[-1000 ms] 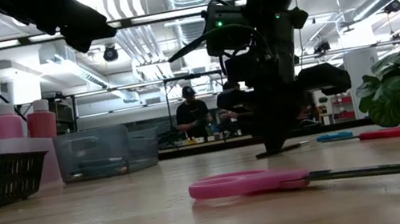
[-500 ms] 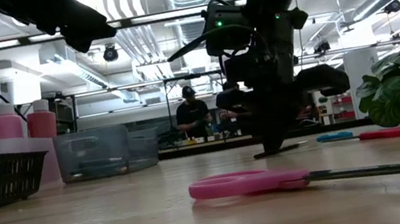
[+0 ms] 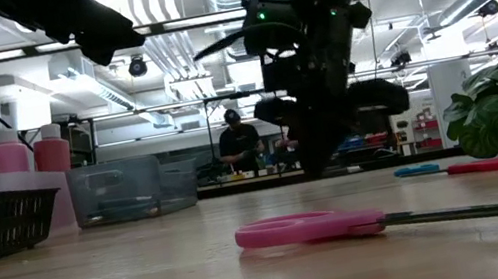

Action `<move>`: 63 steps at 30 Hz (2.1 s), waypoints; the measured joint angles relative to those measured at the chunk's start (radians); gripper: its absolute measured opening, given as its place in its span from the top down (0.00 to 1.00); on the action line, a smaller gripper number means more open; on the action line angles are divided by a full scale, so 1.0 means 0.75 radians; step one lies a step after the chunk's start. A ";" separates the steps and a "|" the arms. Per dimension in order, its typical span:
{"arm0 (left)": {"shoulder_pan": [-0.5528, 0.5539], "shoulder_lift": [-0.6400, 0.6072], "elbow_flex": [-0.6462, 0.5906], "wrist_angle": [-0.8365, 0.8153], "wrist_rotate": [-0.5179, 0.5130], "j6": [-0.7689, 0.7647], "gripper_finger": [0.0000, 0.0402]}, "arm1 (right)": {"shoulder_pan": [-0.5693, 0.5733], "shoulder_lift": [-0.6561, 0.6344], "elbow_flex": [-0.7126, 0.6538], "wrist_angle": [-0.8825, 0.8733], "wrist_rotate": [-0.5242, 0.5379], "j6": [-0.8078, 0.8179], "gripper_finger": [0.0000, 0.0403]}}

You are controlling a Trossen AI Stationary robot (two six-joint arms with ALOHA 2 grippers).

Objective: Pick & Place Paint Supplies
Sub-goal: Put the black brush into the black bin

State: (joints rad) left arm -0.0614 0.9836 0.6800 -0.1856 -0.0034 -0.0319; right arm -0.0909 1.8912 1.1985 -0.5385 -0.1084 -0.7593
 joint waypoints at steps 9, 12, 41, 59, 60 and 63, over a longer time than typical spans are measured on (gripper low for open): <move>0.000 0.001 0.000 0.000 0.000 0.000 0.59 | 0.037 -0.015 0.032 0.109 0.138 -0.015 0.96; 0.000 0.001 0.000 0.000 0.000 0.000 0.59 | 0.044 -0.025 0.031 0.190 0.185 -0.014 0.96; 0.000 0.001 0.000 -0.014 0.000 0.000 0.59 | 0.044 0.253 -0.238 1.998 0.415 -0.392 0.96; 0.000 0.002 0.000 -0.075 0.000 0.000 0.59 | -0.039 0.556 0.202 1.852 0.248 -0.486 0.96; 0.000 0.002 0.000 -0.075 0.000 0.000 0.59 | -0.042 0.553 0.212 1.823 0.234 -0.489 0.96; 0.000 0.002 0.000 -0.082 0.000 0.000 0.59 | -0.050 0.549 0.242 1.766 0.212 -0.489 0.96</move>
State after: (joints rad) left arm -0.0613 0.9852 0.6800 -0.2472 -0.0036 -0.0319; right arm -0.1287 2.3032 1.3801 0.7859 0.0507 -1.1264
